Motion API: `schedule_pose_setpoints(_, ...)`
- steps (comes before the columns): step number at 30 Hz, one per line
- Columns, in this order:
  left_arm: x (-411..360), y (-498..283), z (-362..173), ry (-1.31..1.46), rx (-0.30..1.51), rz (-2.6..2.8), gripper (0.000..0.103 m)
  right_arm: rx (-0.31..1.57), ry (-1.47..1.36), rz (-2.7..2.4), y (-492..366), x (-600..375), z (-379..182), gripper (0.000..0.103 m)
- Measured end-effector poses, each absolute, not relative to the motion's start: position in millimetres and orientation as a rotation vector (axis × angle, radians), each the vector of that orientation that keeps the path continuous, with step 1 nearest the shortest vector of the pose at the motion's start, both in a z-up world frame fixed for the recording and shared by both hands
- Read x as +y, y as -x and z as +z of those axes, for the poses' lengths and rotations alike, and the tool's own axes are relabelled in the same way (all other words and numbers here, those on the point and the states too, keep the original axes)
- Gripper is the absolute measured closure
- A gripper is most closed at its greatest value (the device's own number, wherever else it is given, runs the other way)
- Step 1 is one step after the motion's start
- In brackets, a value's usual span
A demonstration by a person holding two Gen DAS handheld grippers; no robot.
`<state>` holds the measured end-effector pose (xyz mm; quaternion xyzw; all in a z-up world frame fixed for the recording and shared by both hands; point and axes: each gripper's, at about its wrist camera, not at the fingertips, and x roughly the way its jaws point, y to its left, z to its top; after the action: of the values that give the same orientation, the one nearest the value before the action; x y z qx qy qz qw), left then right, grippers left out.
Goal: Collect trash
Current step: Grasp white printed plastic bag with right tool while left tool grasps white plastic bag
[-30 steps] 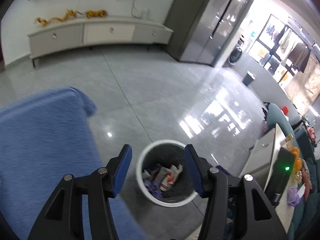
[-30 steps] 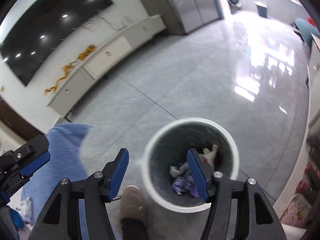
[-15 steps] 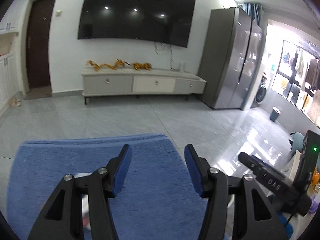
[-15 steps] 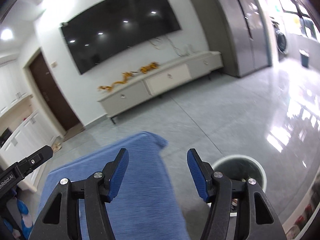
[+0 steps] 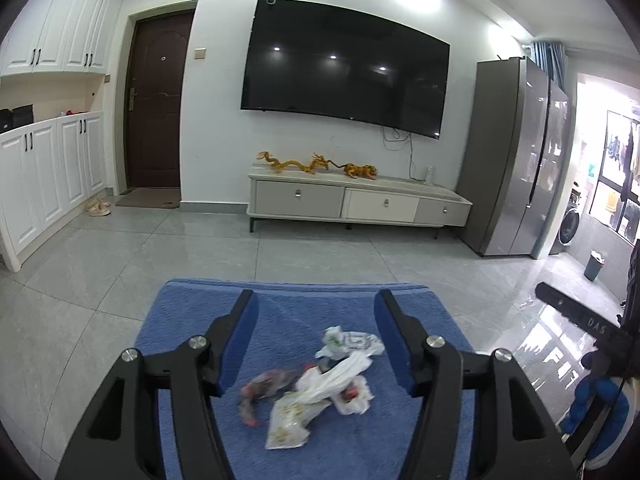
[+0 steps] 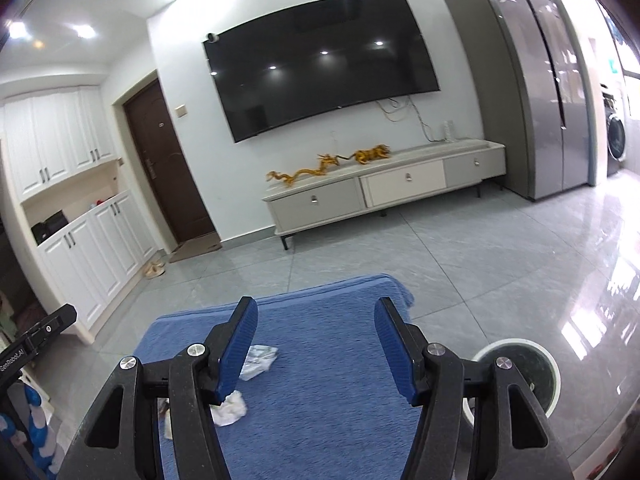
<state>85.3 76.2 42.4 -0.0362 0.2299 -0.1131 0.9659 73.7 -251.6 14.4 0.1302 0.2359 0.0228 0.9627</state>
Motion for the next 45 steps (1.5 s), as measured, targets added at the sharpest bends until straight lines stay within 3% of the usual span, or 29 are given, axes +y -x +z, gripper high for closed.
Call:
schedule_pose_setpoints(9, 117.7, -74.3, 14.7, 0.083, 0.525, -0.254, 0.044, 0.507, -0.255, 0.107, -73.8, -235.5, 3.6, 0.045)
schedule_pose_setpoints(29, 36.4, -133.0, -86.1, -0.163, 0.717, -0.486, 0.045, 0.764, -0.313, 0.267, -132.5, -209.2, -91.0, 0.045)
schedule_pose_setpoints(38, 20.8, -157.2, -108.5, -0.249, 0.758, -0.546, 0.064, 0.841, -0.322, 0.315, -173.4, -191.9, -118.3, 0.045)
schedule_pose_setpoints(42, 22.5, -166.8, -116.9, -0.239, 0.776, -0.558, 0.081, 0.858, -0.324, 0.337, -193.7, -184.2, -126.6, 0.045)
schedule_pose_setpoints(45, 20.6, -167.8, -122.3, -0.246, 0.782, -0.564, 0.088, 0.874, -0.345, 0.358, -209.1, -180.1, -132.7, 0.046)
